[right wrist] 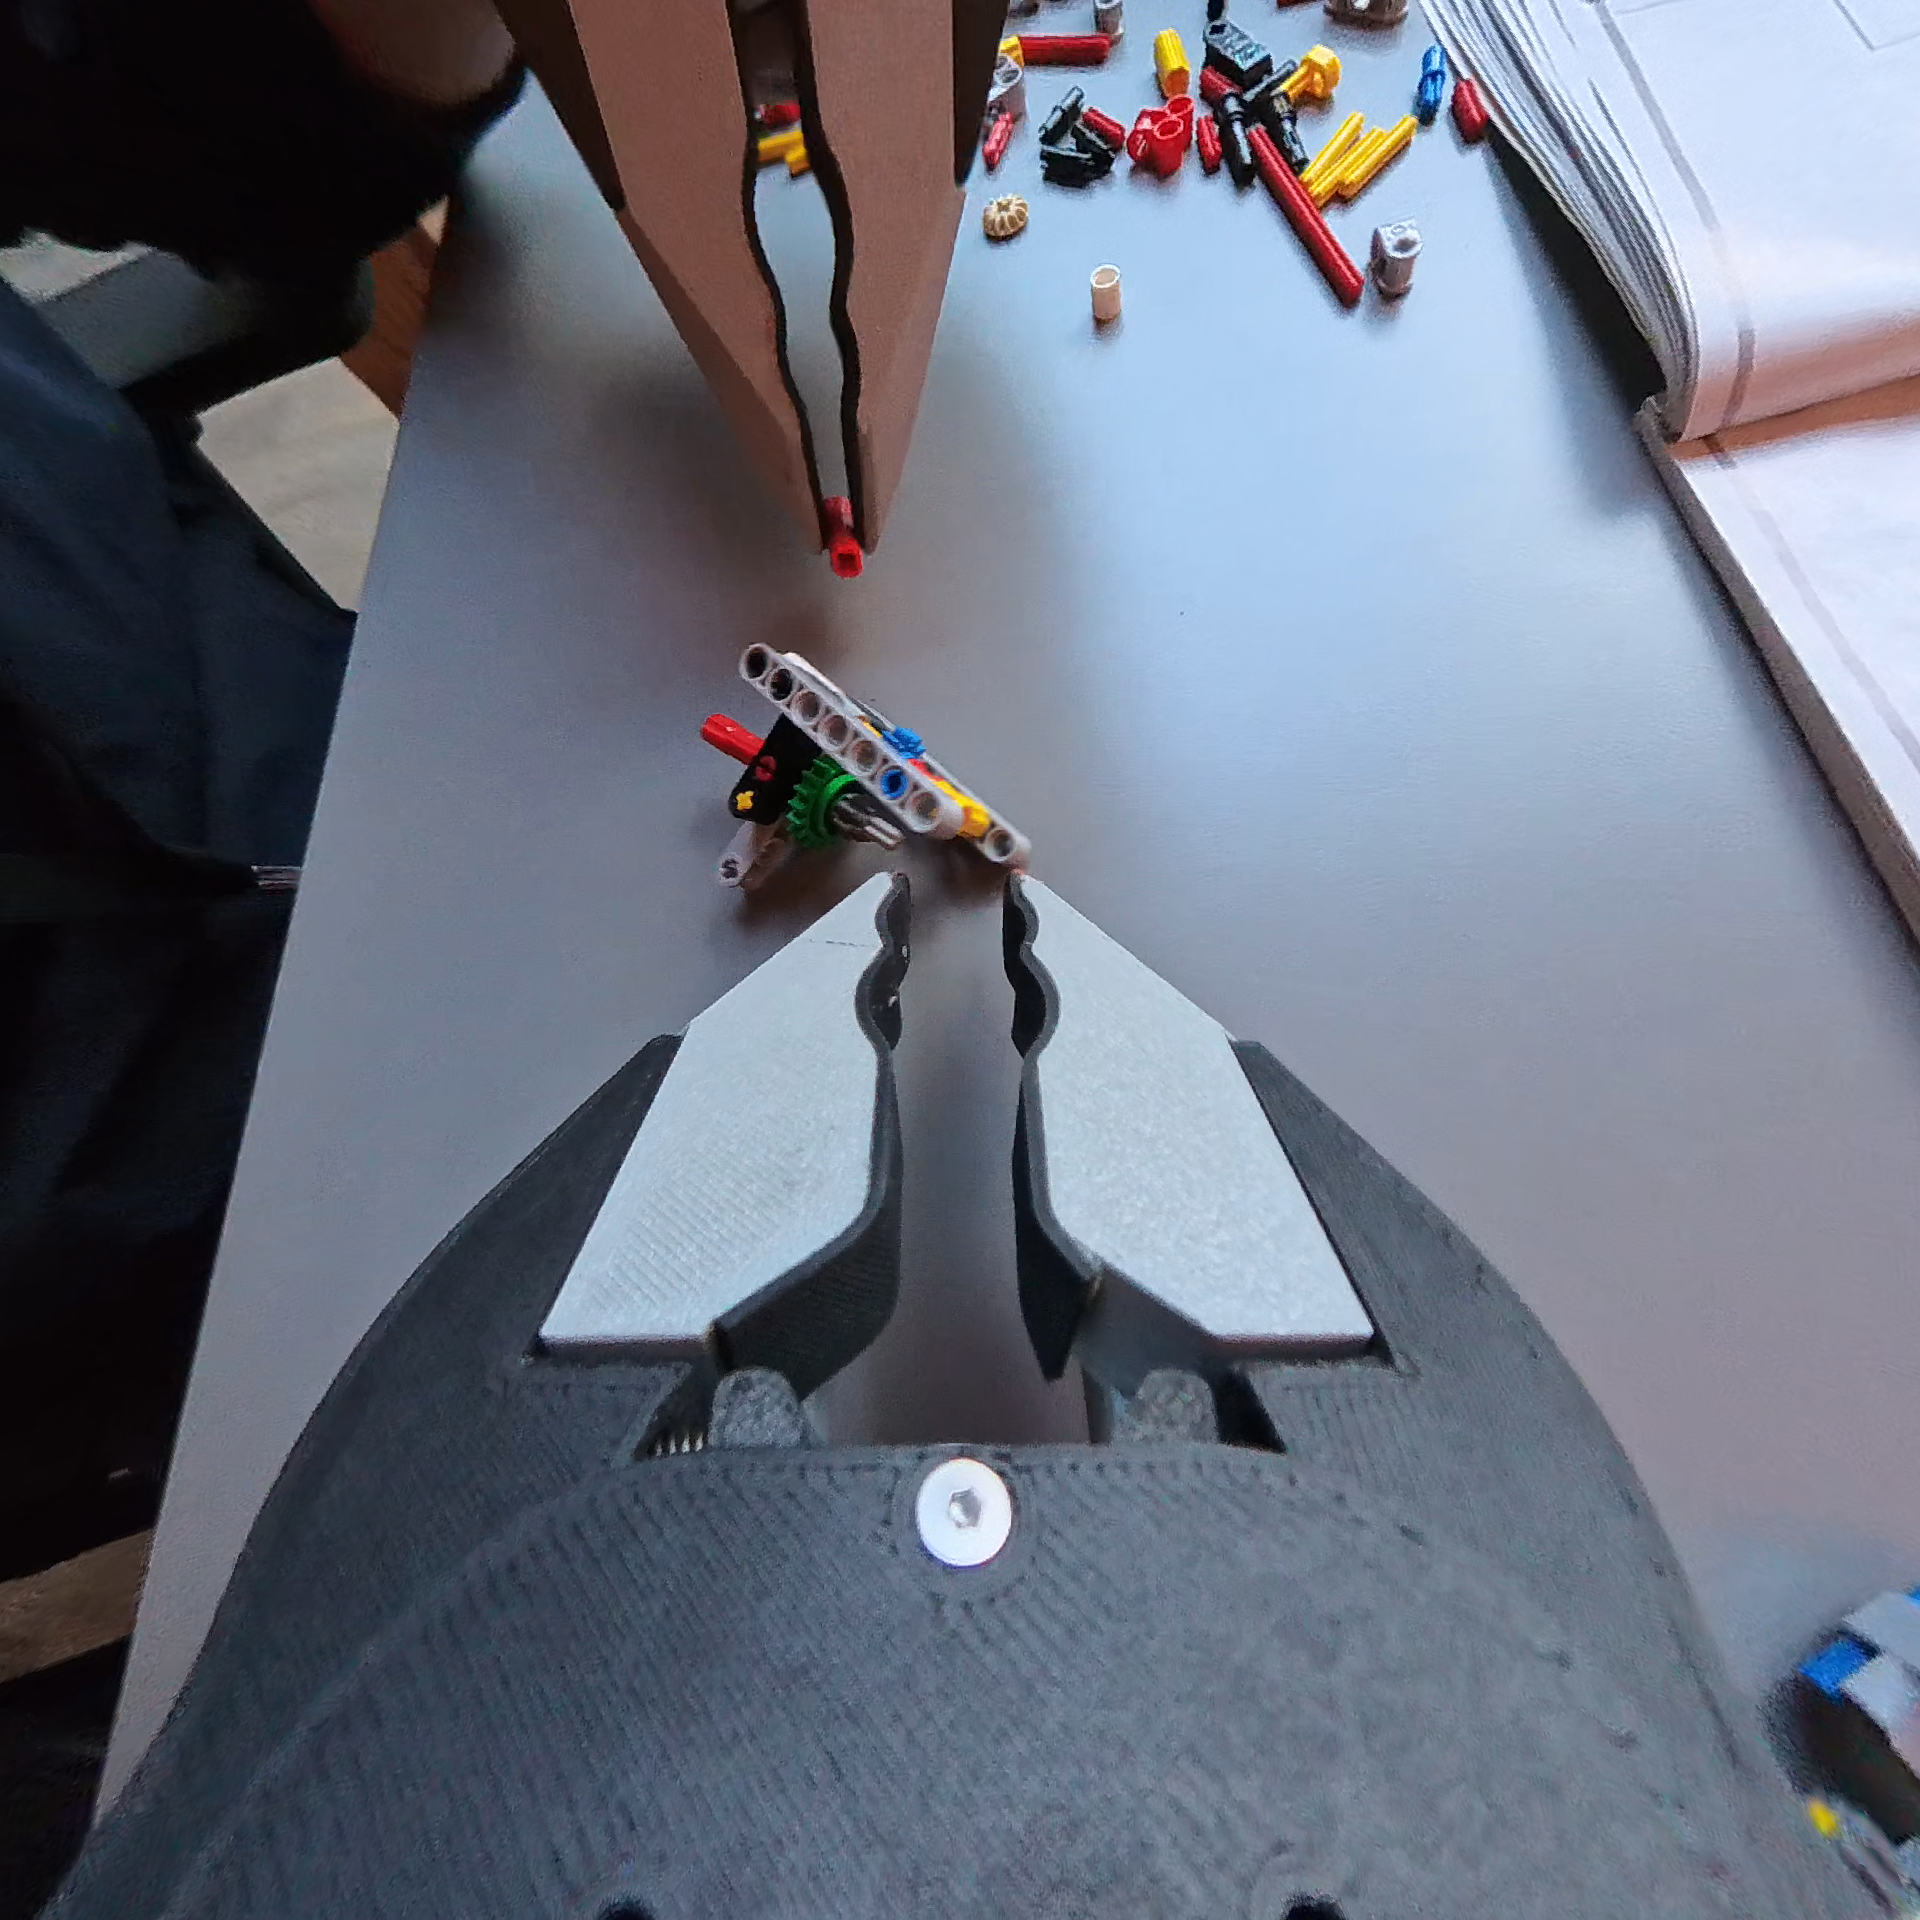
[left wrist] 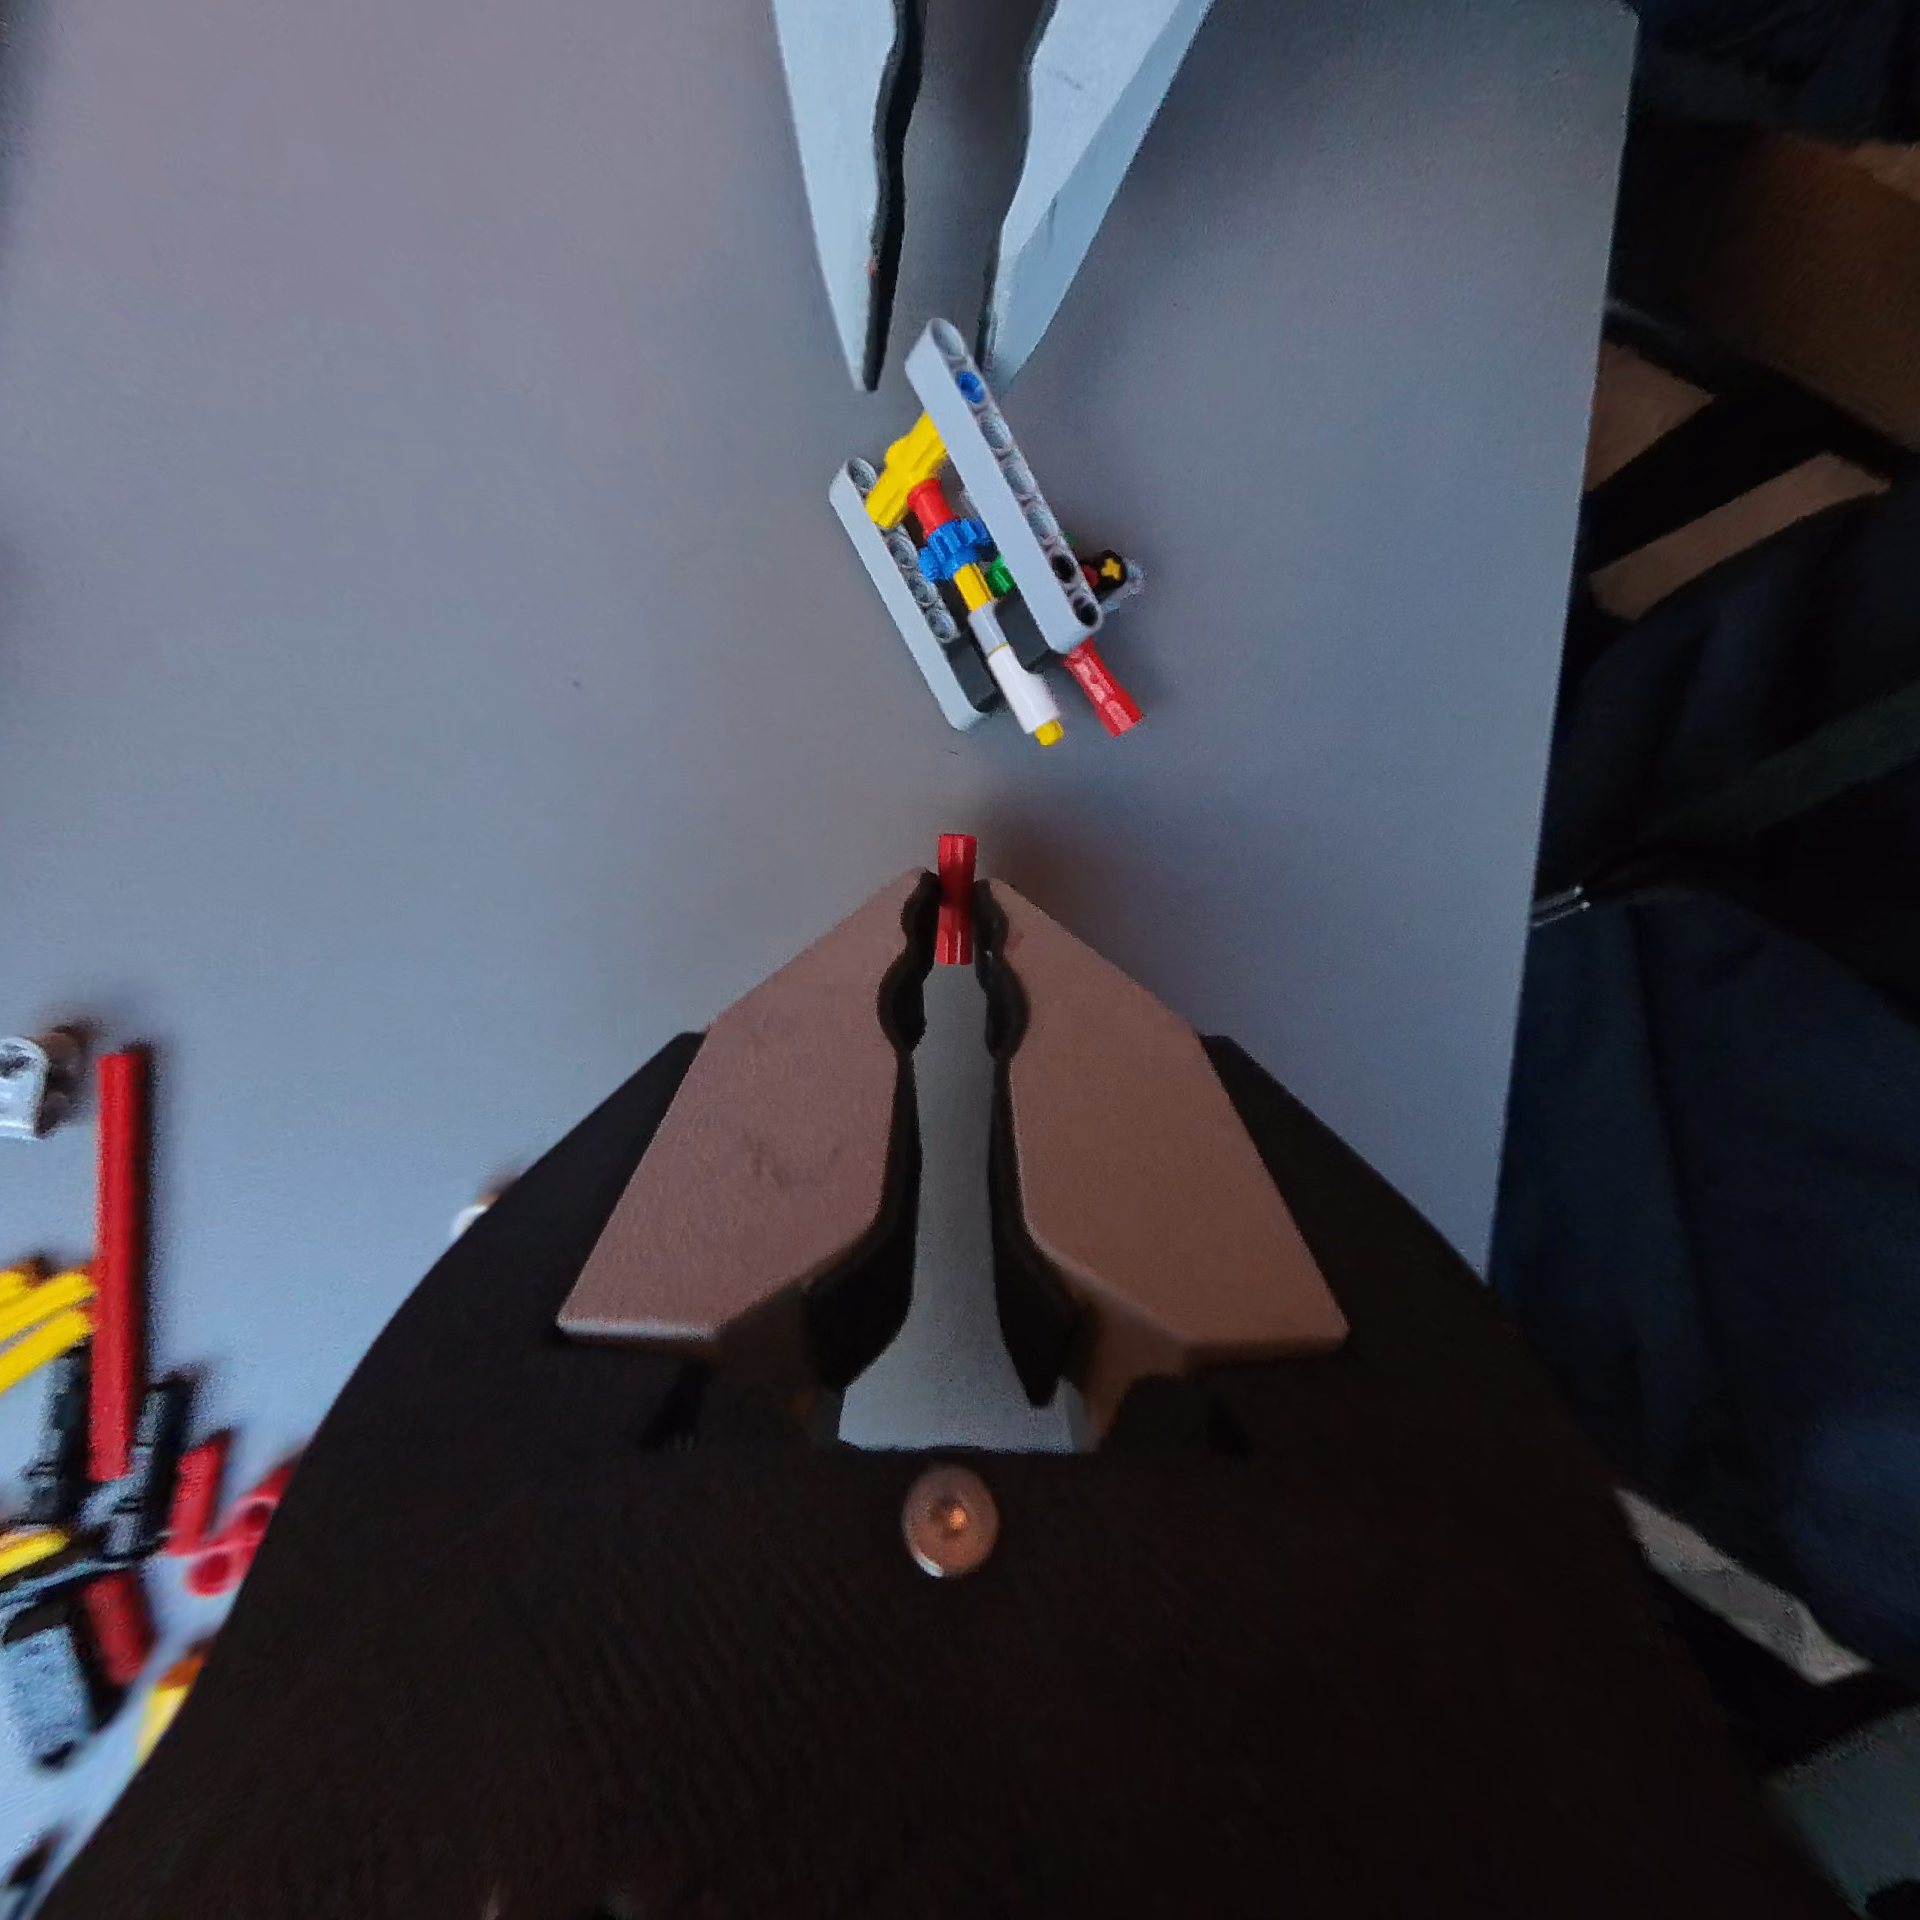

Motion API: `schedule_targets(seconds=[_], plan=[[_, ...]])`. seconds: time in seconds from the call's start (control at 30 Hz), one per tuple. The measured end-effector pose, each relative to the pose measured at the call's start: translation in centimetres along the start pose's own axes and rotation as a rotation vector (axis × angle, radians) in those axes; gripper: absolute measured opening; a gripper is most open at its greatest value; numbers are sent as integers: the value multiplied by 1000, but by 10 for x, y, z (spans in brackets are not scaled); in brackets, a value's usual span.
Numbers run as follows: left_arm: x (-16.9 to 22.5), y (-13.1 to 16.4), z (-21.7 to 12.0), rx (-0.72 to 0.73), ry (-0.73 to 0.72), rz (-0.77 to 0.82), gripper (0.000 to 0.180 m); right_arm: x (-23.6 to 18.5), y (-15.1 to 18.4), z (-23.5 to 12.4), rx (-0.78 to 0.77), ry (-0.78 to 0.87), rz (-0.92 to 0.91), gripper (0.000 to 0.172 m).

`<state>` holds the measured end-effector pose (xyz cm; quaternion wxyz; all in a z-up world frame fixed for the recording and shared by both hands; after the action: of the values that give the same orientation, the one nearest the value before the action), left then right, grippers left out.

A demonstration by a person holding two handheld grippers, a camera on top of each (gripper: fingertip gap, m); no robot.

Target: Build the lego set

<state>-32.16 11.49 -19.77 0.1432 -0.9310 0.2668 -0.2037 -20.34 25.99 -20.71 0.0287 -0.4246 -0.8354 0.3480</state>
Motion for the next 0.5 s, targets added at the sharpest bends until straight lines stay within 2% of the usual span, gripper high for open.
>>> schedule_targets(seconds=[0.33,0.5], plan=[[29,12,8,178,51,-285,2,-12,6,-4,110,-9,35,16],[34,8,14,162,32,-332,2,-18,4,-1,99,157,-77,4]])
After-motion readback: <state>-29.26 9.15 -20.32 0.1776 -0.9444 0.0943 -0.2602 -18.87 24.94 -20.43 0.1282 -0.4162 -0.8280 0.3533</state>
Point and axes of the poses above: each gripper's, where its closed fingertips meet, z out along the fingers, y out of its underside, x = y × z across the jaws, the point moved 8 cm from there along -z, back along the fingers, and after that the axes turned 12 degrees about -x, right-handed, at the moved point
